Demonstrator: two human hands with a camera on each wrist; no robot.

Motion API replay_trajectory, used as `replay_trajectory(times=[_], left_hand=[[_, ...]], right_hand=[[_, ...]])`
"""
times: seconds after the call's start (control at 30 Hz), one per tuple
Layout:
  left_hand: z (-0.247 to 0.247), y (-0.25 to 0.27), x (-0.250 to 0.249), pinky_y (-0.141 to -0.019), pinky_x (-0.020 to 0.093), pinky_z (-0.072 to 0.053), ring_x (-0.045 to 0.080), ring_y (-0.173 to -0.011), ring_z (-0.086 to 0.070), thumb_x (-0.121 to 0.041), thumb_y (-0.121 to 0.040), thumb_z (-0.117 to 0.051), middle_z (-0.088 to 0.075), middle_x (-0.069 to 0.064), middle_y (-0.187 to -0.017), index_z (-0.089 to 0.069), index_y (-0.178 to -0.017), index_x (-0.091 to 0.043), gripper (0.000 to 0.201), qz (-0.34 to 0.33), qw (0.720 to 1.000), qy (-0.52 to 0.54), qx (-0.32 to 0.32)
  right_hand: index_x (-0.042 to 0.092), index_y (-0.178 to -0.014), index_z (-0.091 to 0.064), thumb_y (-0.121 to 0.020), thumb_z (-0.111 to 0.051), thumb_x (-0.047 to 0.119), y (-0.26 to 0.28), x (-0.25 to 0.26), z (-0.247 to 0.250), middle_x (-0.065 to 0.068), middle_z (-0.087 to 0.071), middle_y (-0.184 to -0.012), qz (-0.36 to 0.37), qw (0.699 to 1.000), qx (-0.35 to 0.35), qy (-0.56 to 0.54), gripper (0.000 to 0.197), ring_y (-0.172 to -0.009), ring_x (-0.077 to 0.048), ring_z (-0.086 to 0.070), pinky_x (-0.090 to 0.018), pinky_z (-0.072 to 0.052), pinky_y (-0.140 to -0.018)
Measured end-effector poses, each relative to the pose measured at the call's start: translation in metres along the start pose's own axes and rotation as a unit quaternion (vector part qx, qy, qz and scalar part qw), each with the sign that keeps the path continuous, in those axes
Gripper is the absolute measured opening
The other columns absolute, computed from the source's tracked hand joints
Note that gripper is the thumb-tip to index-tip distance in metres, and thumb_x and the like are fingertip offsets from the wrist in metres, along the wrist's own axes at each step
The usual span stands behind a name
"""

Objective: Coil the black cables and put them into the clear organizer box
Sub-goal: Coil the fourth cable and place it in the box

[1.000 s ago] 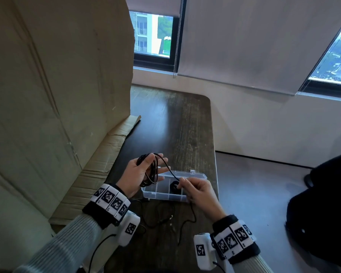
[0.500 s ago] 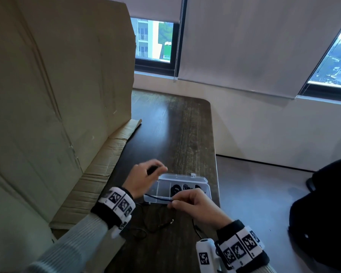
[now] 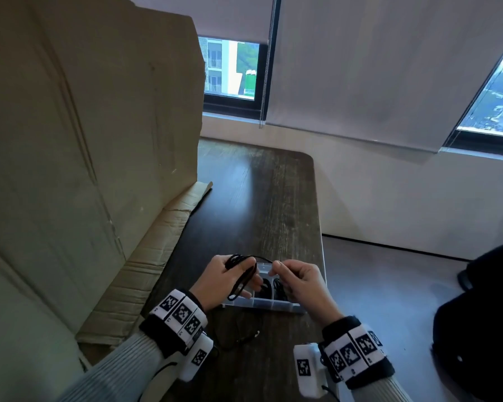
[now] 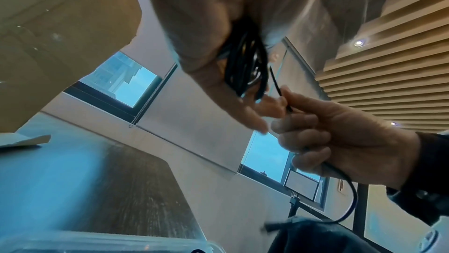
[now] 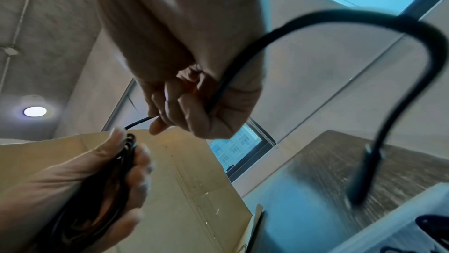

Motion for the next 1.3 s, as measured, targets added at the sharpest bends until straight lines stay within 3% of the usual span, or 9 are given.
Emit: replay_trajectory(times=[0.27,0.4,0.53,0.67,0.77,0.87,1.07,1.2,1.3], left_hand=[[0.006,-0.008,-0.001,-0.070,0.033,-0.059,0.028,-0.092,-0.071,-0.028,-0.098,-0.042,-0.072,0.019,-0.101,-0.062,-0.106,0.009,0.042,0.014,0.982,0.166,-0.089],[0.012,-0.016,-0.004,-0.085,0.052,-0.053,0.031,-0.088,-0.070,-0.039,-0.093,-0.043,-0.070,0.016,-0.084,-0.059,-0.100,0.005,0.047,0.006,0.960,0.265,-0.091],[0.013,-0.014,0.006,-0.047,0.028,-0.048,0.007,-0.047,-0.044,-0.045,-0.086,-0.052,-0.046,-0.002,-0.060,-0.056,-0.106,-0.008,0.043,0.026,0.947,0.303,-0.104],[0.038,-0.013,0.010,-0.034,0.017,-0.027,0.005,-0.038,-0.030,-0.066,-0.080,-0.044,-0.040,-0.004,-0.052,-0.067,-0.080,-0.007,0.064,-0.019,0.983,0.062,-0.169],[0.032,-0.014,0.018,-0.041,0.017,-0.035,0.006,-0.037,-0.042,-0.072,-0.084,-0.017,-0.049,-0.004,-0.046,-0.070,-0.067,-0.008,0.085,-0.019,0.985,-0.116,-0.123],[0.014,-0.014,0.023,-0.051,0.025,-0.041,0.014,-0.044,-0.054,-0.059,-0.091,-0.015,-0.056,0.002,-0.047,-0.062,-0.055,-0.006,0.079,-0.020,0.959,-0.271,-0.082],[-0.036,0.001,0.024,-0.055,0.025,-0.050,0.020,-0.050,-0.062,-0.044,-0.100,-0.012,-0.070,0.014,-0.067,-0.064,-0.088,0.005,0.073,0.006,0.992,-0.091,0.088],[-0.062,0.023,0.012,-0.047,0.026,-0.044,0.019,-0.046,-0.055,-0.068,-0.089,-0.017,-0.066,0.005,-0.061,-0.064,-0.077,-0.012,0.074,-0.005,0.990,-0.011,0.139],[-0.056,0.018,0.013,-0.044,0.026,-0.035,0.024,-0.046,-0.047,-0.084,-0.075,-0.033,-0.059,0.011,-0.056,-0.066,-0.073,-0.001,0.089,-0.034,0.993,-0.038,0.105]], right_hand=[[0.010,-0.089,-0.071,-0.096,-0.049,0.034,-0.003,-0.022,-0.027,0.008,-0.046,-0.047,-0.031,0.998,0.058,-0.025,0.034,-0.039,-0.002,-0.039,-0.013,-0.033,-0.041],[0.011,-0.093,-0.073,-0.095,-0.050,0.038,0.005,-0.039,-0.045,0.009,-0.050,-0.051,-0.040,0.994,0.102,0.028,0.035,-0.045,-0.001,-0.043,-0.013,-0.034,-0.046],[0.015,-0.095,-0.074,-0.095,-0.051,0.043,0.013,-0.043,-0.061,-0.003,-0.047,-0.056,-0.045,0.982,0.173,0.067,0.037,-0.048,-0.011,-0.039,-0.021,-0.031,-0.049],[0.025,-0.086,-0.075,-0.092,-0.055,0.048,0.020,-0.026,-0.054,-0.014,-0.059,-0.074,-0.036,0.971,0.210,0.109,0.031,-0.063,-0.026,-0.048,-0.030,-0.040,-0.060],[0.022,-0.091,-0.074,-0.096,-0.056,0.029,0.018,-0.003,-0.046,0.005,-0.069,-0.082,0.002,0.965,0.216,0.149,0.020,-0.073,-0.009,-0.063,-0.020,-0.050,-0.071],[0.023,-0.088,-0.074,-0.095,-0.057,0.030,0.014,0.026,-0.046,0.013,-0.063,-0.067,0.104,0.941,0.191,0.259,0.018,-0.061,-0.005,-0.057,-0.018,-0.046,-0.062],[0.020,-0.087,-0.078,-0.083,-0.071,0.029,-0.011,0.042,-0.018,0.015,-0.069,-0.068,0.161,0.966,0.102,0.174,0.012,-0.063,-0.002,-0.062,-0.018,-0.049,-0.062],[0.014,-0.076,-0.075,-0.075,-0.077,0.014,-0.015,0.024,-0.014,0.005,-0.071,-0.067,0.096,0.991,0.098,0.003,0.002,-0.060,-0.003,-0.063,-0.016,-0.050,-0.059],[0.008,-0.074,-0.073,-0.073,-0.076,0.017,-0.018,-0.001,-0.009,0.005,-0.065,-0.059,0.028,0.994,0.059,-0.083,0.010,-0.048,-0.003,-0.052,-0.015,-0.043,-0.047]])
Point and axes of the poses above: each hand's wrist, its own y-axis away from the middle knuckle, its own z-axis out of the back of the hand, x = y × z, the point moved 9 cm from there along -y, towards the middle knuckle
